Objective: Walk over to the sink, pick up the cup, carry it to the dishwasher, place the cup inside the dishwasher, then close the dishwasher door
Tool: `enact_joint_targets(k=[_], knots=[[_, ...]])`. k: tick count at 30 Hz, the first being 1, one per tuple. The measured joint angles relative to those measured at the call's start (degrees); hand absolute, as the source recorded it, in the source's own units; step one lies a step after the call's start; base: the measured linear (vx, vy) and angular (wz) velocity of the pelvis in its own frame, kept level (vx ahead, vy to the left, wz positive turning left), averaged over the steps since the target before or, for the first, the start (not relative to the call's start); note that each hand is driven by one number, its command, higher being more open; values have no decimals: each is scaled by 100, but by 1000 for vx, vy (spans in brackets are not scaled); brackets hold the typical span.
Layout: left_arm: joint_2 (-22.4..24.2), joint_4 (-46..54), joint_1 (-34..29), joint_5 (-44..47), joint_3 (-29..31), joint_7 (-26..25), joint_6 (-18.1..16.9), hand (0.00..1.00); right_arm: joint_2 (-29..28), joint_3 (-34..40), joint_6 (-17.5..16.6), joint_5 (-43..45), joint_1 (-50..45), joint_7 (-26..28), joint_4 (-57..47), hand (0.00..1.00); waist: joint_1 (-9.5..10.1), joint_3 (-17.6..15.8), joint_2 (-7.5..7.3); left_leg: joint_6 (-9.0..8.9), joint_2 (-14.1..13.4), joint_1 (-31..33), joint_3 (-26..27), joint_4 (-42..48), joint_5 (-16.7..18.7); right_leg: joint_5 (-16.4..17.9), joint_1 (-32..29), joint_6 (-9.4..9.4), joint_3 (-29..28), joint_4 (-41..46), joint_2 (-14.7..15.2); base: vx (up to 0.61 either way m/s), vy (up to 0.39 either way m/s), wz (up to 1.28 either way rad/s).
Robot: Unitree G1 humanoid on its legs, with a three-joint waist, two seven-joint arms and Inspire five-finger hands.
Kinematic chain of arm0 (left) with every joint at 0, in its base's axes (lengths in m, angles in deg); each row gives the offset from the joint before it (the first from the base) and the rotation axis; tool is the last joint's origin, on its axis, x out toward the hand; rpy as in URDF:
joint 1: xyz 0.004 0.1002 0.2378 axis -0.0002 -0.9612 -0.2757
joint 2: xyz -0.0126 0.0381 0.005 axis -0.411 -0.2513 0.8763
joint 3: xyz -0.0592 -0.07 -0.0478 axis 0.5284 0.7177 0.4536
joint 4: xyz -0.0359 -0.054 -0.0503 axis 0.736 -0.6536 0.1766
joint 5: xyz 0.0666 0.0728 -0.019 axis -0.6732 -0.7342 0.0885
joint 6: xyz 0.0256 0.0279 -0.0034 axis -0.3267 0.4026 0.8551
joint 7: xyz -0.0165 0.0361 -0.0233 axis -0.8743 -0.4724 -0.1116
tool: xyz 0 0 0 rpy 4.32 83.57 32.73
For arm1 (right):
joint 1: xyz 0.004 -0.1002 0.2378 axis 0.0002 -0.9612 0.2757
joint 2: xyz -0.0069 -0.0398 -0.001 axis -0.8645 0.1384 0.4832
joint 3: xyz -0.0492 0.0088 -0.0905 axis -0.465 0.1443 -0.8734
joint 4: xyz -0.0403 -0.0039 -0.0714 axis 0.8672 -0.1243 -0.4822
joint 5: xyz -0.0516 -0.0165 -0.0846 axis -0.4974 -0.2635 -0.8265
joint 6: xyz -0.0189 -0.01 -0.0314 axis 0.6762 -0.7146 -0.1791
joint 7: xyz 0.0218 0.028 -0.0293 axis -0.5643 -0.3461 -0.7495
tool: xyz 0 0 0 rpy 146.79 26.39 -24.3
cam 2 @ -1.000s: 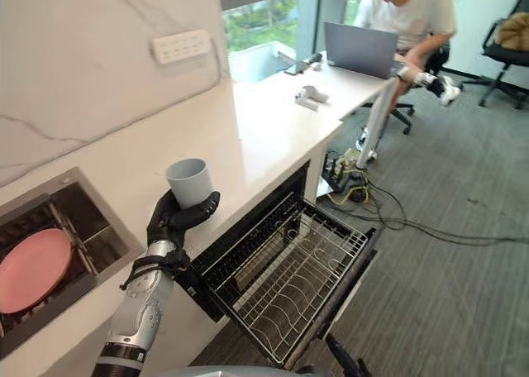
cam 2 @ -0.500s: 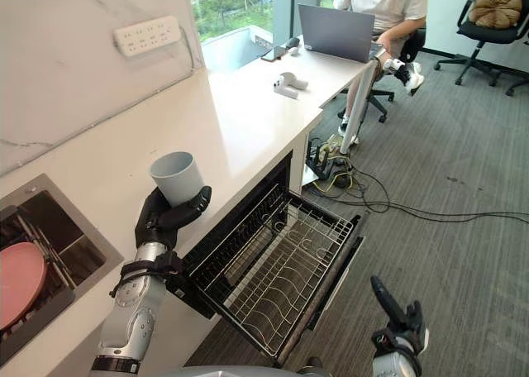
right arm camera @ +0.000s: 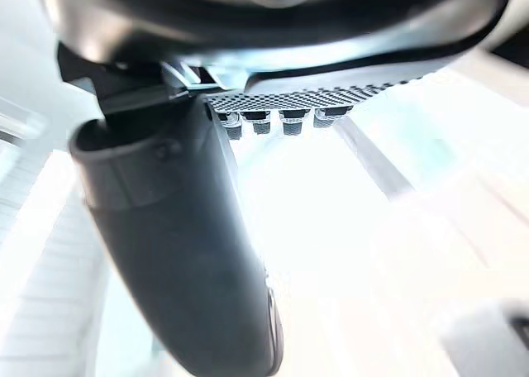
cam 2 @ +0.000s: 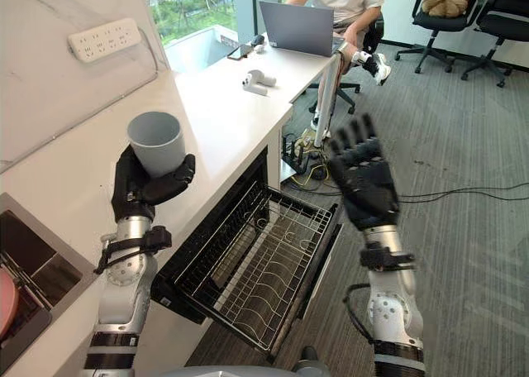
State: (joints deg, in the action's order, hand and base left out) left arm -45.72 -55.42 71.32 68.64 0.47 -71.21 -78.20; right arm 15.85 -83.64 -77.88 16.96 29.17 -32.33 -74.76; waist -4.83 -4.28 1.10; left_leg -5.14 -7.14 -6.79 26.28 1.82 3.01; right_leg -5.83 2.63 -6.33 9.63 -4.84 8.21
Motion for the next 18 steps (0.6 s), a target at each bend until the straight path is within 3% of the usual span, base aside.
enact_joint_targets(k=[2,8,15,18], knots=[[-85,-2,30,-424,-261,-17,-5,0,16,-352,238,0,0,91,-99,100,-6,0,0,2,6,31,-25,7,-1,-4,-3,-4,15,1,7,0,0,0],[-199,-10,133,-1126,-785,-58,9,0,261,-722,306,-352,3,-230,-195,100,-14,-2,4,15,32,92,-175,8,-10,-6,22,-8,185,3,41,-22,-26,11],[-345,-10,286,-1164,-1168,-153,179,0,323,-1316,249,-1453,151,-1653,-429,100,-17,-46,75,49,58,116,-263,16,-34,-5,56,-9,280,3,75,-54,-28,6],[-344,-7,291,-1143,-1335,-159,265,0,297,-1462,249,-1724,291,-1940,-438,100,-13,-64,106,63,64,133,-296,16,-49,-5,57,-9,305,3,79,-54,-26,6]])
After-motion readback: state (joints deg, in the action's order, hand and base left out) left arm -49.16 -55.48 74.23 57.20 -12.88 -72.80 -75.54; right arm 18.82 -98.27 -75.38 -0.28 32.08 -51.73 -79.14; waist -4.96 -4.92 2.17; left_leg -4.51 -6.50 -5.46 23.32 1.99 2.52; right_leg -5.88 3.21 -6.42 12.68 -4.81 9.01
